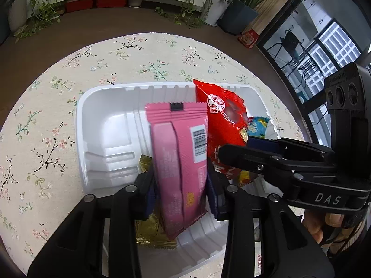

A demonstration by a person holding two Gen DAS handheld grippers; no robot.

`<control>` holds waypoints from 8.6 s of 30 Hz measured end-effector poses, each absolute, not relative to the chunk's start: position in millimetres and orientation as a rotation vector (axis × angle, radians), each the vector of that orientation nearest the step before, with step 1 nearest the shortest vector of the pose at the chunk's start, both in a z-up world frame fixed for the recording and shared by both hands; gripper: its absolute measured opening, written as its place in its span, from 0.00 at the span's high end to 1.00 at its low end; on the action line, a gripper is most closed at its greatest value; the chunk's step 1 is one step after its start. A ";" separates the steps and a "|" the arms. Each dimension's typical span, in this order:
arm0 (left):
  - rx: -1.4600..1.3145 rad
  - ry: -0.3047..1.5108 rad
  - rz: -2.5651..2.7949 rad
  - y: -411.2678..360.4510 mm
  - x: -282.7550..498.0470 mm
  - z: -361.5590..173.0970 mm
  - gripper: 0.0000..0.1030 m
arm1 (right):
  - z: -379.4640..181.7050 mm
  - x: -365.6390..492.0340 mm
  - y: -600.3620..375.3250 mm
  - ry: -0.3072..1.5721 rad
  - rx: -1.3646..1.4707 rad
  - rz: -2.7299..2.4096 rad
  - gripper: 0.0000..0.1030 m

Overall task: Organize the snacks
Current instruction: 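Carry the pink bar and red bag into the tray and release both, then move both tools back over the remaining snack pile, then grasp the white long bag with the left tool while the right tool grasps the blue bag, then lift and carry the white bag and blue bag over the white tray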

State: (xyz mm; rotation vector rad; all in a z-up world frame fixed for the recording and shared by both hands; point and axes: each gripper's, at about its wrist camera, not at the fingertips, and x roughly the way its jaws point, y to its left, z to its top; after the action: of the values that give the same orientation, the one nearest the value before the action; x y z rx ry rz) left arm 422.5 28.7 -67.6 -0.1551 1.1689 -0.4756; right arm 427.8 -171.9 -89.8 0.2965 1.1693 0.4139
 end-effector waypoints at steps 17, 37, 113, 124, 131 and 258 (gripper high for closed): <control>-0.147 1.047 -0.446 49.5 372.2 -18.5 0.29 | -40.7 380.3 -192.2 1.056 0.301 0.410 0.37; -0.127 0.922 -0.404 64.3 176.1 -1.3 0.01 | -26.1 186.6 -263.3 0.942 0.493 0.424 0.13; 0.489 1.275 -0.576 -62.6 268.1 -105.3 0.53 | -107.4 201.7 -221.7 1.185 0.195 0.240 0.52; 0.446 1.245 -0.573 -79.0 270.4 -103.6 0.76 | -107.0 199.5 -222.4 1.177 0.193 0.249 0.62; 0.355 1.242 -0.583 -62.4 261.6 -101.1 0.77 | -107.1 195.8 -232.1 1.168 0.265 0.251 0.66; -0.471 1.085 -0.570 90.5 423.1 -41.7 0.79 | -55.1 384.5 -195.0 1.046 0.264 0.460 0.70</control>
State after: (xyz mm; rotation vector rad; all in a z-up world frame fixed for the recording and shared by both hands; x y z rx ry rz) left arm 423.1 90.5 -41.7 -0.4713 1.0853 -0.5705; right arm 384.5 -195.0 -55.1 0.2641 1.0463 0.4600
